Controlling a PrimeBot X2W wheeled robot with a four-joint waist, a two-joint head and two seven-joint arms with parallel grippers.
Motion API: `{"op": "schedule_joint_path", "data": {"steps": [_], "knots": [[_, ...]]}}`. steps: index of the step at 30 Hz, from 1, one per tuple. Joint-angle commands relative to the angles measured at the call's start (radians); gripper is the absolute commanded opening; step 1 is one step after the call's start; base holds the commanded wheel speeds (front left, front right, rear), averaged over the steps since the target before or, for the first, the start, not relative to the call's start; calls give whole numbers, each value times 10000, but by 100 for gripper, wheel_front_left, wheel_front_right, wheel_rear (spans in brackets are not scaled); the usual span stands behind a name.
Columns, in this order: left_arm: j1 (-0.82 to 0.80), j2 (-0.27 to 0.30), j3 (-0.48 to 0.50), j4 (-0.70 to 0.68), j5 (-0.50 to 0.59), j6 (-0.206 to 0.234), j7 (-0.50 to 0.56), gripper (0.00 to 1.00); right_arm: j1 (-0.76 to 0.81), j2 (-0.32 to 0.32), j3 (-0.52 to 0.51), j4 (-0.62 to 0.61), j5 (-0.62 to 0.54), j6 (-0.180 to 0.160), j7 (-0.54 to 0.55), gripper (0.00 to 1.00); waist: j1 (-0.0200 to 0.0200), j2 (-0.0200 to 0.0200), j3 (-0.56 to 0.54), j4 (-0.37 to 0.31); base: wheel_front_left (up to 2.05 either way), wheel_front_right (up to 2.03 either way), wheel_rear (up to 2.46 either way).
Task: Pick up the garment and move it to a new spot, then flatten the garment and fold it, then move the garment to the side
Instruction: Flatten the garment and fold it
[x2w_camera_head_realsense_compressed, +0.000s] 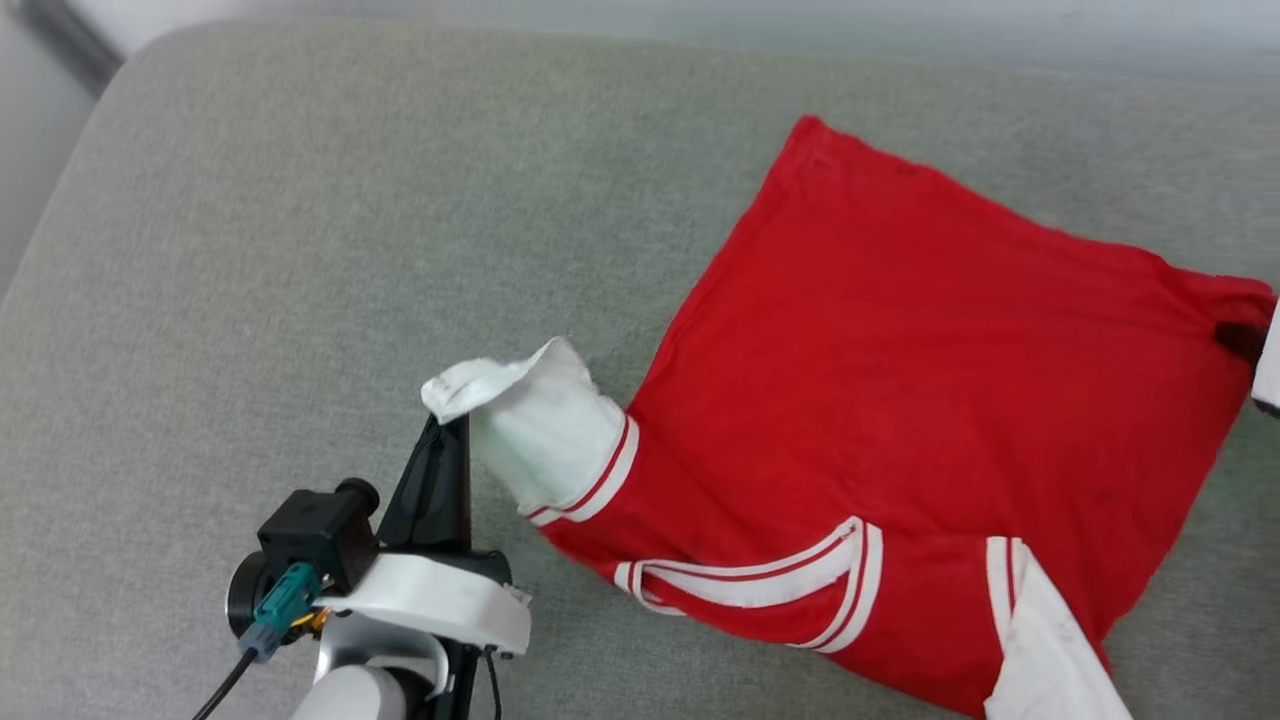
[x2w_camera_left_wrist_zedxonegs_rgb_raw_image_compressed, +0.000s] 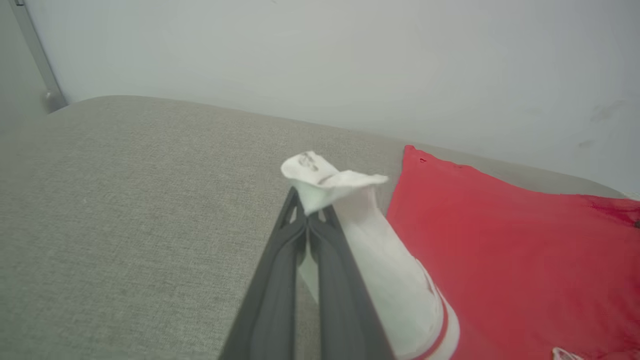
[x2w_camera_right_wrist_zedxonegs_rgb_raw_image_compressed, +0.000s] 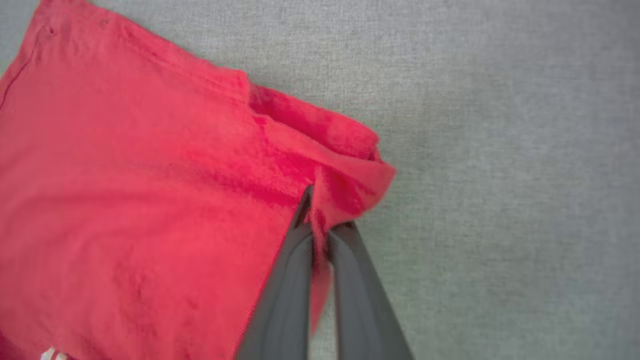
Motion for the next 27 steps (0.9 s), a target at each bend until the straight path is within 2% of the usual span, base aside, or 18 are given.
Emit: {"op": "schedule_joint_path", "data": {"steps": [1,6,11,14,15,17,18,21,22,23,24,27], "knots": [[221,119,101,93,-64,81,47,0,441,-175,289,-406,-56,-7,66,0,-1,0,-561,-442,0,0,0],[686,384,303,364,-229,184,208,0,1987,-614,741,-1937,140,-7,322,0,-1,0,-1314,-902,0,0,0],[1224,587,547,485,-412,353,306,0,4018,-646,368,-3183,348,-8,650,0,-1,0,-1923,-1336,0,0,0],[1598,727,717,519,-576,440,382,0,5620,-264,-80,-4009,429,-7,851,0,-1,0,-2258,-1625,0,0,0],[1797,848,820,525,-672,477,439,0,6644,73,-426,-4433,424,-7,978,0,-1,0,-2427,-1787,0,0,0],[1871,900,851,526,-693,497,490,0,7094,249,-560,-4633,379,-7,995,0,-1,0,-2477,-1864,0,0,0],[1976,964,856,506,-739,506,587,0,7874,733,-820,-4873,333,-7,1064,0,-1,0,-2542,-2001,0,0,0],[2024,1038,848,496,-762,526,693,0,8608,1432,-1095,-4962,170,-7,1031,0,-1,0,-2582,-2183,0,0,0],[2033,1031,843,502,-788,524,721,0,8727,1613,-1153,-4980,101,-7,935,15,-1,0,-2576,-2229,0,0,0],[2031,1028,837,507,-809,530,755,0,8799,1764,-1226,-5028,34,-7,730,80,-1,0,-2564,-2265,0,0,0],[2014,1040,830,522,-806,542,765,0,8849,1878,-1246,-5042,-19,-7,575,100,-1,0,-2555,-2292,0,0,0],[2000,1053,834,524,-808,561,777,0,8817,2026,-1312,-5256,-128,-7,-78,100,-1,0,-2535,-2335,0,0,0]]}}
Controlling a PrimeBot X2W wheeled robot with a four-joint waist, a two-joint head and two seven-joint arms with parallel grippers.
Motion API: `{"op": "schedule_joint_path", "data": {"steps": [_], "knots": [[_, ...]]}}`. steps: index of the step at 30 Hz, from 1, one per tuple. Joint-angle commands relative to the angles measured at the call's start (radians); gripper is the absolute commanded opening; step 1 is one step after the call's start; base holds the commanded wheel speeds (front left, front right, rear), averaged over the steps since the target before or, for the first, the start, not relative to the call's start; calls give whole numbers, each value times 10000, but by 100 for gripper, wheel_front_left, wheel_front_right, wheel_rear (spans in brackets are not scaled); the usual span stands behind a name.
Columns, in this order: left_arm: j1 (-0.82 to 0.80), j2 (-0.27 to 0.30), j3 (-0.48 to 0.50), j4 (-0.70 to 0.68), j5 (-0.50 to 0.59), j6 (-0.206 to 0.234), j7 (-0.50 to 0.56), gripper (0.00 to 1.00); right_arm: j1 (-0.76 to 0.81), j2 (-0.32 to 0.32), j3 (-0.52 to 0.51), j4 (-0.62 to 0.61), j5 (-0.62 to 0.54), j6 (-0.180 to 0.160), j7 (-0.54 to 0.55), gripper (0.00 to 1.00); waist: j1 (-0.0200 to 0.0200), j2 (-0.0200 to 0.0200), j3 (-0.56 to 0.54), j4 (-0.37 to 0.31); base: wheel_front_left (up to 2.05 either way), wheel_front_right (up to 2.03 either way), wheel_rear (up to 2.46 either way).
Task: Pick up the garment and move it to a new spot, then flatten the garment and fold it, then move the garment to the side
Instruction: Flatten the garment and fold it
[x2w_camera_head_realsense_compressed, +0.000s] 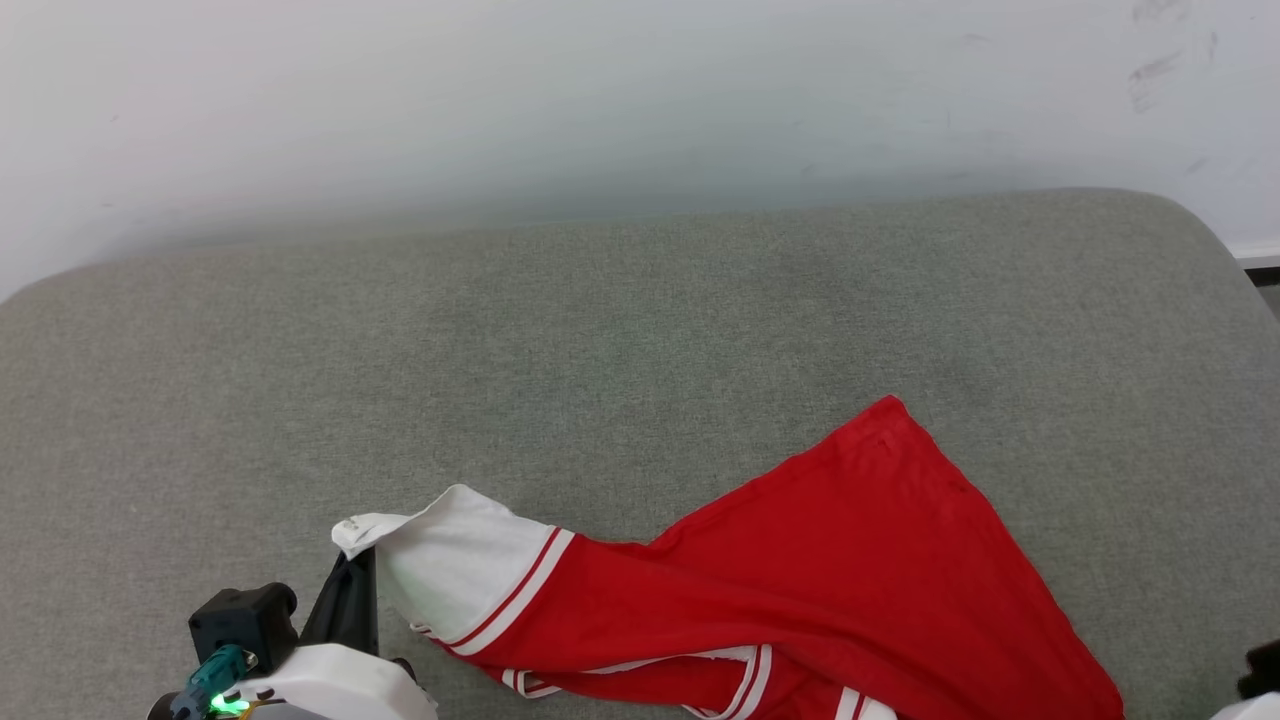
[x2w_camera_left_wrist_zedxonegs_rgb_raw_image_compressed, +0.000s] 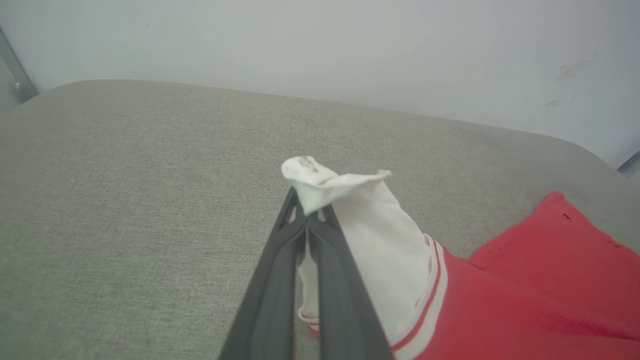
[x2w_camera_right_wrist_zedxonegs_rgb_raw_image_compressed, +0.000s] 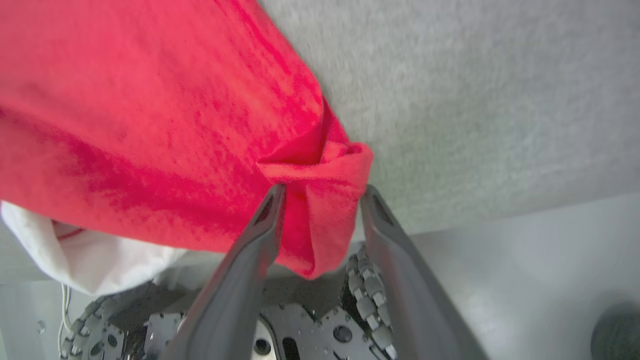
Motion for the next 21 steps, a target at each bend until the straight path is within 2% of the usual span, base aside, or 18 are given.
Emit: {"op": "schedule_joint_path", "data": {"steps": [1,8,12,14,16,21], "knots": [[22,58,9,-8,0,38,-5,0,-132,36,-87,-202,-103,-7,-451,100,2,-1,21,-16,0,0,0],[-212,50,-59,-120,61,67,37,0,-1220,11,-345,-656,-391,-7,-4368,100,2,-1,256,60,0,0,0],[-471,7,-114,-260,133,80,15,0,-2201,-114,-156,-124,-210,-7,-5684,100,2,-1,663,191,0,0,0],[-679,-45,-199,-336,181,46,-3,0,-2824,-268,12,118,2,-7,-5853,100,2,-1,954,333,0,0,0],[-874,-91,-290,-396,264,8,-35,0,-3371,-482,385,371,36,-5,-5535,100,2,-1,1262,472,0,0,0],[-1392,-258,-469,-459,406,-87,-161,0,-5060,-948,1203,962,384,-7,-3567,100,2,-1,1967,800,0,0,0]]}}
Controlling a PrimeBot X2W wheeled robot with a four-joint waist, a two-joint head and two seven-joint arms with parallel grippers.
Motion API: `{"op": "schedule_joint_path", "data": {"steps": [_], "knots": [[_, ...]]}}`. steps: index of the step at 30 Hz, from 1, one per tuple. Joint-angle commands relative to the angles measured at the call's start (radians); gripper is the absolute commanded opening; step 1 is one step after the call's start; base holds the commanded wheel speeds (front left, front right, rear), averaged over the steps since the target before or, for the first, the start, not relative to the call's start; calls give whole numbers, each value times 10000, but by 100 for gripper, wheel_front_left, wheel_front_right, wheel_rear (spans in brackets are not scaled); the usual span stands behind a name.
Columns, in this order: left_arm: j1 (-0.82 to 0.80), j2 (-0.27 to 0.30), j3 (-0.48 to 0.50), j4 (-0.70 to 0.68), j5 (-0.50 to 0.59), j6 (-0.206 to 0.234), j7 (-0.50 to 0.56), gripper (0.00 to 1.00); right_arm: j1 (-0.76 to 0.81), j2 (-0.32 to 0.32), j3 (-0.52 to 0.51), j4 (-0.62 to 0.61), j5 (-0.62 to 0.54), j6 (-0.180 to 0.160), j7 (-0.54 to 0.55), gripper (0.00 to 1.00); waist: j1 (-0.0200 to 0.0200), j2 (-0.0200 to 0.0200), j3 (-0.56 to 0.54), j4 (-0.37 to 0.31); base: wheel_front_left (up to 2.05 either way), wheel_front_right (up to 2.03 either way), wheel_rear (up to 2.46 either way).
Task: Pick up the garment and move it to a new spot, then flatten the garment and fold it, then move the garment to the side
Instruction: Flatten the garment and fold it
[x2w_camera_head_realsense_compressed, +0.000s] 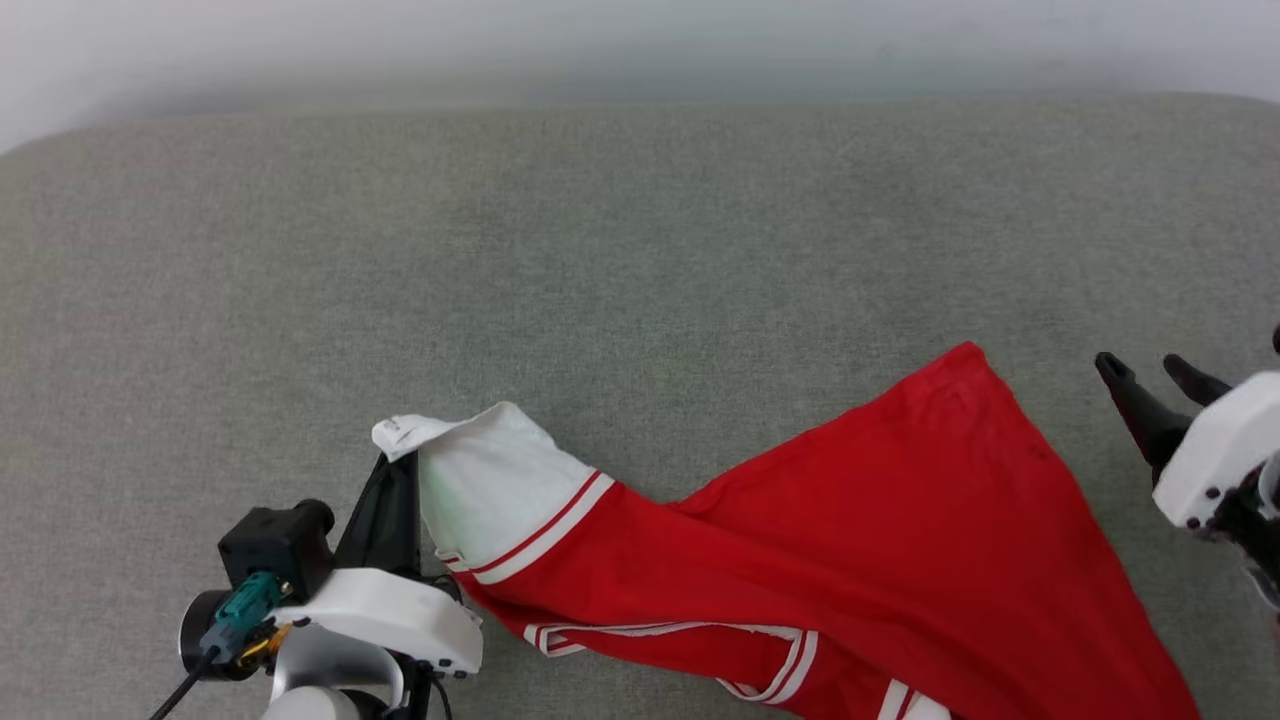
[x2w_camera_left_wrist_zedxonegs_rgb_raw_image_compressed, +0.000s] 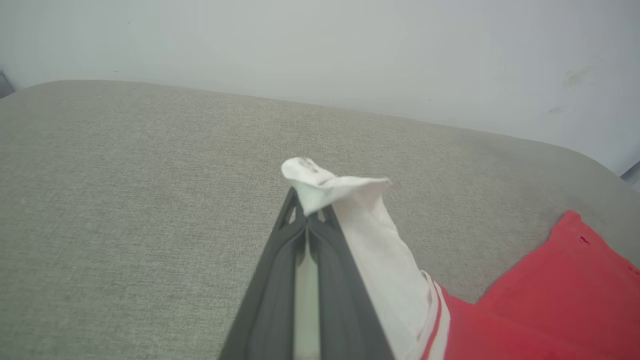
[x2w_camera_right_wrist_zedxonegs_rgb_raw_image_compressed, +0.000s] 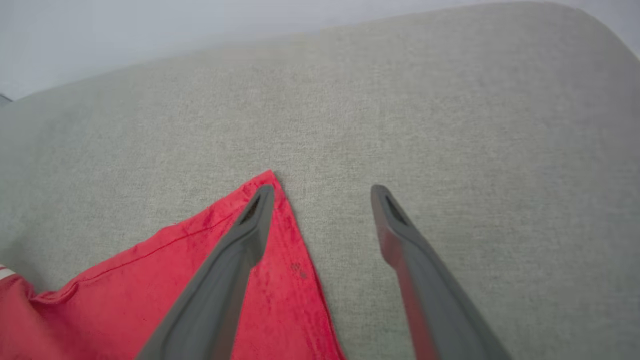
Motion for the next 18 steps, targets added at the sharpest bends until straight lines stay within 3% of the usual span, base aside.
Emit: {"op": "schedule_joint_path", "data": {"steps": [1,8,18], "knots": [[-232,-48,-24,-5,94,-46,-82,0,-407,-154,159,174,37,-7,552,100,-1,0,462,313,0,0,0],[-849,-256,-232,99,197,-211,-296,0,-1928,-189,647,960,118,-7,3444,100,-1,0,1228,833,0,0,0],[-1210,-352,-358,229,220,-255,-422,0,-2199,43,2027,2803,202,-7,4687,100,-1,0,1578,1090,0,0,0]]}}
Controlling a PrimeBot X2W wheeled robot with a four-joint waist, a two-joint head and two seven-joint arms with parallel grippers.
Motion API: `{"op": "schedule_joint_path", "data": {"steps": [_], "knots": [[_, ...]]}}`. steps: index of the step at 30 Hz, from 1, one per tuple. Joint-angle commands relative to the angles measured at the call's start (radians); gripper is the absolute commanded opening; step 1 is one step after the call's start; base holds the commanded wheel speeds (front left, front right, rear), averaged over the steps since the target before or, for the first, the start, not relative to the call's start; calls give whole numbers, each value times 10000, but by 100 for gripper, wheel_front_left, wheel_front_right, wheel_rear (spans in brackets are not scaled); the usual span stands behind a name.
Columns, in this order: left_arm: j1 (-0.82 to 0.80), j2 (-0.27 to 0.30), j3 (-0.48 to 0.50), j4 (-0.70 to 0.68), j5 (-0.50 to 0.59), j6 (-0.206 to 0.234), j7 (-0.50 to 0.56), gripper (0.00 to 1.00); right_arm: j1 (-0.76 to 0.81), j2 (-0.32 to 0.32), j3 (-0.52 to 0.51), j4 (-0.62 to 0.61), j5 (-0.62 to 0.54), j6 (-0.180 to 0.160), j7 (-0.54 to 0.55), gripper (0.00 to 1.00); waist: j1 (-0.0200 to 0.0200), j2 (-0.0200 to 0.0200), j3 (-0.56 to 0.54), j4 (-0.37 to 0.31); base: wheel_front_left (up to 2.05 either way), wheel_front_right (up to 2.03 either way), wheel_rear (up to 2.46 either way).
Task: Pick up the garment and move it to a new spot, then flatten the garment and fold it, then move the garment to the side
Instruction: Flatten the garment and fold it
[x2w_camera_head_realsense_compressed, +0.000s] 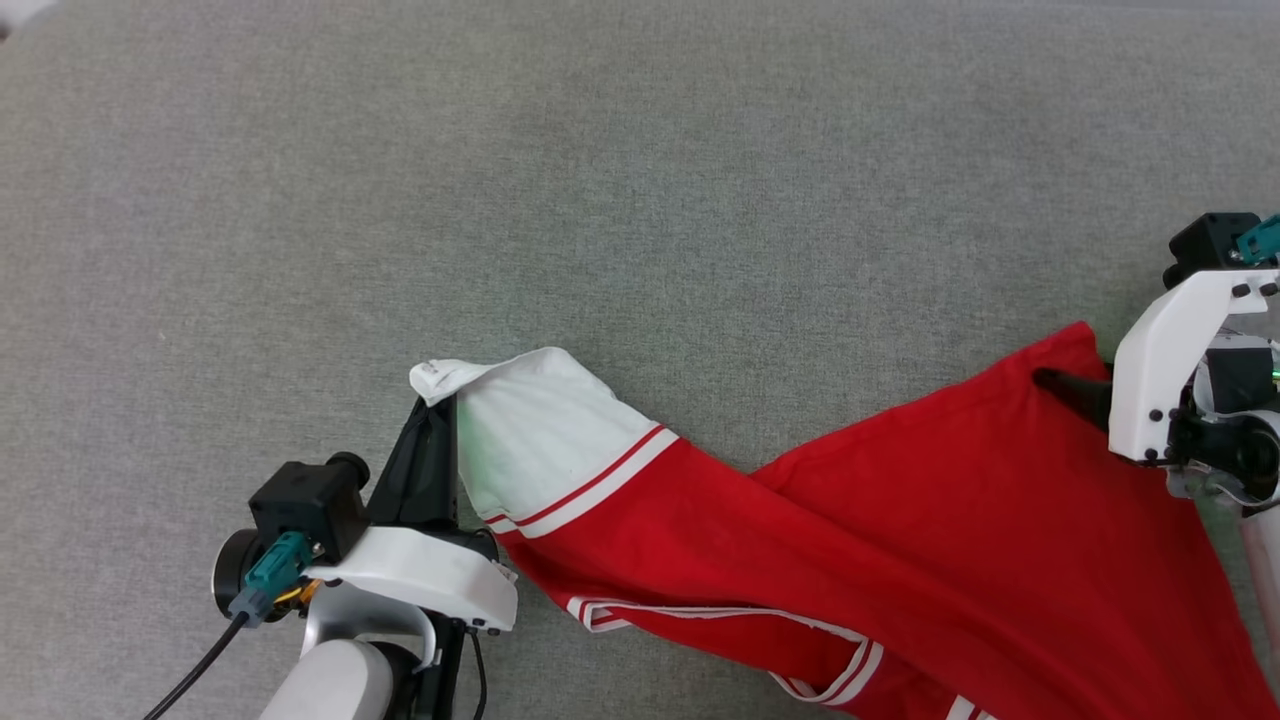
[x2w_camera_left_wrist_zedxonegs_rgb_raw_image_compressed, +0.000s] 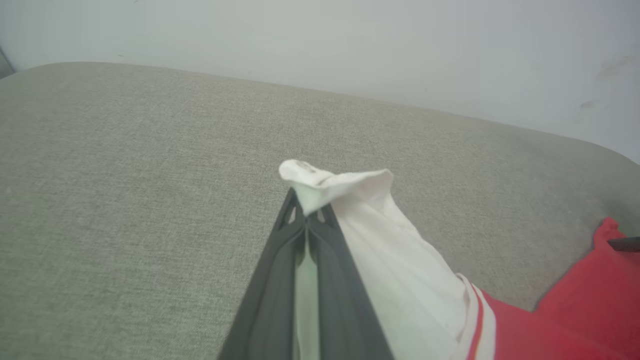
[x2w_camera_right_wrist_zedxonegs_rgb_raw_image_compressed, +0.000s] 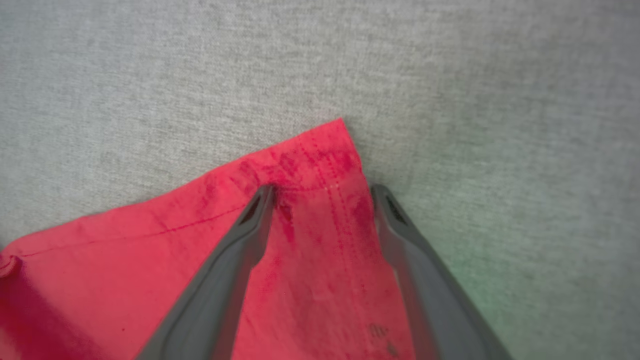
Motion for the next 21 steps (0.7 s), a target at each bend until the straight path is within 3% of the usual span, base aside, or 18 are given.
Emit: {"op": "schedule_joint_path", "data": {"steps": [1,2,3,5,6,13,21], "knots": [[-122,-13,6,53,-43,-1,-64,0,549,271,431,688,120,-7,370,53,-1,0,-78,23,0,0,0],[-87,-8,18,83,-61,7,-68,0,571,259,558,790,137,-4,407,22,-1,0,-123,17,0,0,0],[-30,-23,47,119,-89,34,-87,0,581,258,650,875,174,-4,360,0,-1,0,-201,2,0,0,0],[98,-8,80,181,-162,49,-86,0,517,267,704,945,238,-4,174,0,-1,0,-371,-52,0,0,0],[424,240,276,301,-256,139,-22,0,252,99,840,699,386,-5,-675,0,-1,0,-1065,-292,0,0,0],[488,877,977,188,-661,104,185,0,325,-82,1004,-33,302,-5,-1924,0,-1,0,-2173,-709,0,0,0],[-1202,1406,1573,664,-1059,-296,610,0,1,-13,777,-626,-34,-7,-3126,0,-1,0,-3045,-1059,0,0,0]]}}
